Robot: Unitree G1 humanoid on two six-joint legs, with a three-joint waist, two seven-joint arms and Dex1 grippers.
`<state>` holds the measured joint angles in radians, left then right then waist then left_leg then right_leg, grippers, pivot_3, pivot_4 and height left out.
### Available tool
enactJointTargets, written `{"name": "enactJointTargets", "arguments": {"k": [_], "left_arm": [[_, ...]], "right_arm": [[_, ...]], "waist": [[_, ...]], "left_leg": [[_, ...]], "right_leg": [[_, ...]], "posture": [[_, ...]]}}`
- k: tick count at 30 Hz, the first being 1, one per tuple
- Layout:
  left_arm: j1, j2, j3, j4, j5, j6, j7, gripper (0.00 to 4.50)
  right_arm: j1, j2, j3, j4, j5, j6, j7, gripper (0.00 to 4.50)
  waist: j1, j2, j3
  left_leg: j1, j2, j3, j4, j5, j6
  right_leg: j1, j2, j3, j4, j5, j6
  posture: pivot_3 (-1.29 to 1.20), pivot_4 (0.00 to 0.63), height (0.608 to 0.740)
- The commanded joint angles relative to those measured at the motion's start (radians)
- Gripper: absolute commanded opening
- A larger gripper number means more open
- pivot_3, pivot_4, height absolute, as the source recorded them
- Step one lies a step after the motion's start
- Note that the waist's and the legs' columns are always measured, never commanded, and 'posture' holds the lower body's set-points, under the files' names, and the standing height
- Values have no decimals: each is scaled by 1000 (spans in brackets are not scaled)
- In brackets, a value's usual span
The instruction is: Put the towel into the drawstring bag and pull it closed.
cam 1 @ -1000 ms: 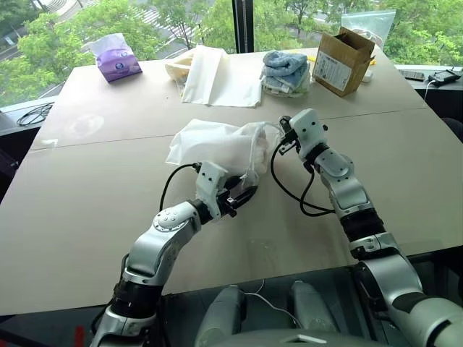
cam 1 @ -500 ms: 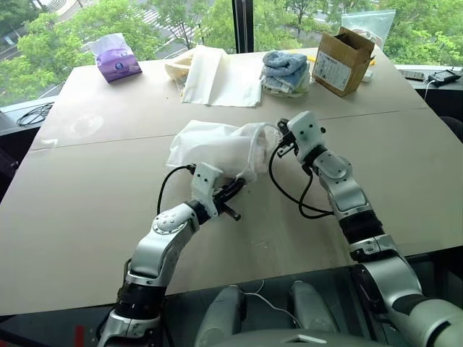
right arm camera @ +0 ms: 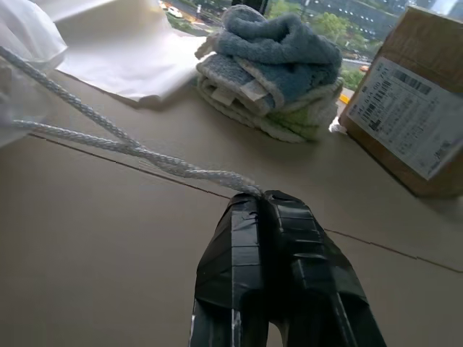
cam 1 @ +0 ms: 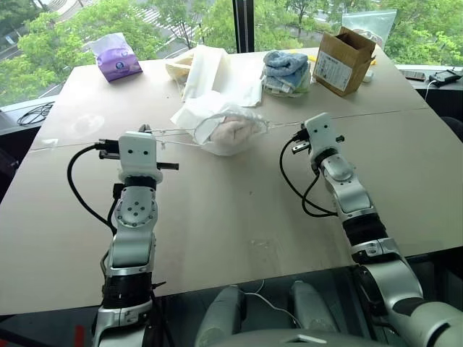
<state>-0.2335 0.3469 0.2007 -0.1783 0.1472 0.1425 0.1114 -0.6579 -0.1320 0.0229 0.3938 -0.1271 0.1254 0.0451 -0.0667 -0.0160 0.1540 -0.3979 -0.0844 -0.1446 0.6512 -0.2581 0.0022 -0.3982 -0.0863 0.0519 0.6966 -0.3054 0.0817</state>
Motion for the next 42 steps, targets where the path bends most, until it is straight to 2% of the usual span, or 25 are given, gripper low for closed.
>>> {"name": "enactJointTargets", "arguments": {"k": [1, 8, 15, 19, 23, 27, 33, 39, 42], "left_arm": [[-20, 17, 74, -9, 92, 46, 112, 18], [-34, 36, 142, 13, 187, 143, 230, 18], [-78, 67, 201, 58, 238, 199, 346, 18], [-122, 102, 178, 76, 217, 159, 321, 18], [-220, 156, 111, 90, 164, 69, 213, 18], [-366, 157, 39, 127, 61, 6, 61, 18], [-572, 186, 55, 206, 11, -35, 19, 18], [-693, 275, 120, 296, 0, -122, 43, 18], [-722, 306, 141, 359, -16, -141, 48, 18]], "right_arm": [[9, 11, -92, -75, 7, 25, -146, 0], [34, 38, -210, -112, 52, 72, -317, 0], [37, 28, -300, -142, 71, 34, -487, 0], [23, -6, -242, -159, 41, -31, -456, 0], [-32, -54, -119, -203, -4, -149, -329, 0], [-120, -66, -33, -238, -7, -206, -203, 0], [-262, -134, -83, -240, -25, -247, -203, 0], [-327, -173, -154, -233, -27, -264, -253, 0], [-336, -181, -160, -211, -24, -269, -257, 0]], "waist": [[0, 0, 0], [-2, 0, 0], [0, 0, 0], [-1, 0, 0], [-3, 0, 0], [-6, 0, 0], [-2, -1, 0], [-20, -1, 0], [-31, -1, 0]], "left_leg": [[0, 0, 0, 0, 0, 0], [0, 0, 0, 0, 0, 0], [0, 0, 0, 0, 0, 0], [0, 0, 0, 0, 0, 0], [-1, 0, 1, 0, 0, 0], [-1, 0, 1, 0, 0, 0], [-3, 0, 0, 0, 0, 0], [-16, 0, -1, 2, 0, 0], [-17, -1, 0, 3, 0, 0]], "right_leg": [[0, 0, 0, 0, 0, 0], [0, 0, 0, 0, 0, 0], [0, 0, 0, 0, 0, 0], [0, 0, 0, 1, 0, 0], [-1, 0, 0, 1, 0, 0], [-2, 0, 1, 1, 0, 0], [-3, -1, 0, 0, 0, 0], [-16, -1, -2, 2, 0, 0], [-16, -1, -2, 2, 0, 0]], "posture": [[0, 150, 740], [0, 150, 740], [0, 150, 740], [0, 150, 740], [0, 150, 740], [0, 150, 740], [0, 150, 740], [0, 150, 740], [0, 150, 740]]}}
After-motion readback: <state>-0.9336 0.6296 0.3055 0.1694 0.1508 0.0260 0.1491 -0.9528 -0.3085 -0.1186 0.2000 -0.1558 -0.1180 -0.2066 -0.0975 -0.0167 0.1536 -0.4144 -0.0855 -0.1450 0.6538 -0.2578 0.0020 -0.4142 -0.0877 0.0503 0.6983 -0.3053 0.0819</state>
